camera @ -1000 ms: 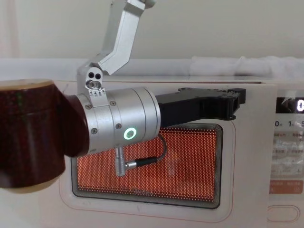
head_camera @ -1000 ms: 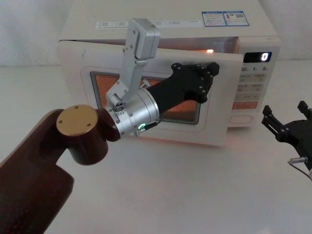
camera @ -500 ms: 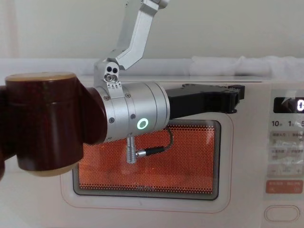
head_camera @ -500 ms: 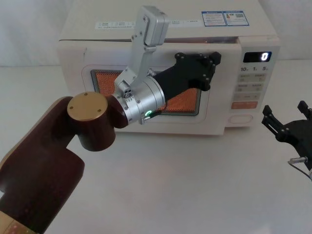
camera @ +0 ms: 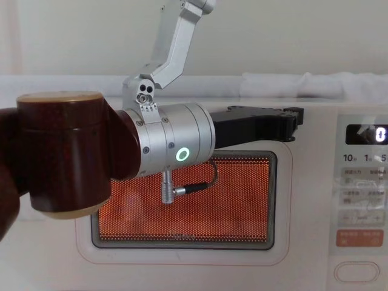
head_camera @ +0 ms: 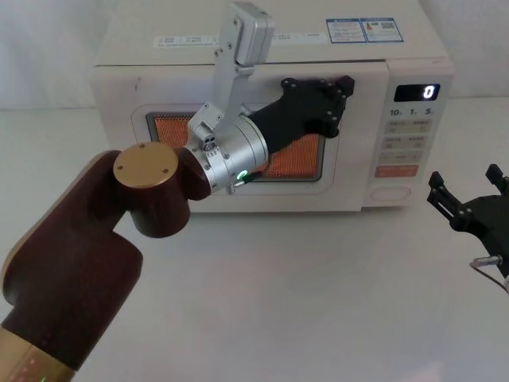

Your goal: Press the button to open the microwave door with one hand; close the microwave door with the other hand.

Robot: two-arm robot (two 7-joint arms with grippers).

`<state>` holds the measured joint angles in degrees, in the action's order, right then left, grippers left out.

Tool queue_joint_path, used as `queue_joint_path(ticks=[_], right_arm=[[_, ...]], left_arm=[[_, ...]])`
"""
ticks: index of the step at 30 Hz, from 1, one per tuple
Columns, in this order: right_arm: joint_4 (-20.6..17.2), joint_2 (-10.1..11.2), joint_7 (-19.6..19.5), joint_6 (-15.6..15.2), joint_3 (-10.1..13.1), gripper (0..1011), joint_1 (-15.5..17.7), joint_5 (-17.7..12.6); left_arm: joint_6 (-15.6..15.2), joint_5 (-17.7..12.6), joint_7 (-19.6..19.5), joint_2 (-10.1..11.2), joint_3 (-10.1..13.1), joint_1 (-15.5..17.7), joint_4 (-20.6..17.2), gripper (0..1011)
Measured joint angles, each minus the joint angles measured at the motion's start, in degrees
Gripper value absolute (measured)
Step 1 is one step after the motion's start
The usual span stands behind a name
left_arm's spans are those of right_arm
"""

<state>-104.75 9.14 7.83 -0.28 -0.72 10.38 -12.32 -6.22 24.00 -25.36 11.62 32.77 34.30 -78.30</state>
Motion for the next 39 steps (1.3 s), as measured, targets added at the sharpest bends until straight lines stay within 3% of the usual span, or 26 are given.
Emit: queue_joint_path(ticks=[11, 14, 19, 25, 32, 39], right_arm=[[0.0, 0.0, 0.0, 0.0, 0.0, 1000, 0.0, 0.0], [0.0, 0.0, 0.0, 0.0, 0.0, 1000, 0.0, 0.0], [0.0, 0.0, 0.0, 0.0, 0.0, 1000, 0.0, 0.0], [0.0, 0.0, 0.0, 0.0, 0.0, 1000, 0.0, 0.0], [0.0, 0.0, 0.0, 0.0, 0.0, 1000, 0.0, 0.0], [0.0, 0.0, 0.0, 0.0, 0.0, 1000, 0.0, 0.0]], left_arm=[[0.2, -0.3, 0.0, -0.2, -0.9, 0.4, 0.9, 0], [0.1, 0.9, -0.9, -0.3, -1.4, 0.0, 0.4, 0], [-0.2, 4.7, -4.1, 0.6, -1.7, -1.8, -3.0, 0], [-0.8, 6.7, -4.5, 2.7, -1.3, -4.5, -7.4, 0], [-0.3, 7.1, -0.9, 5.8, -1.7, -9.7, -13.8, 0], [0.8, 5.6, 7.7, 9.4, -6.6, -19.1, -21.9, 0]])
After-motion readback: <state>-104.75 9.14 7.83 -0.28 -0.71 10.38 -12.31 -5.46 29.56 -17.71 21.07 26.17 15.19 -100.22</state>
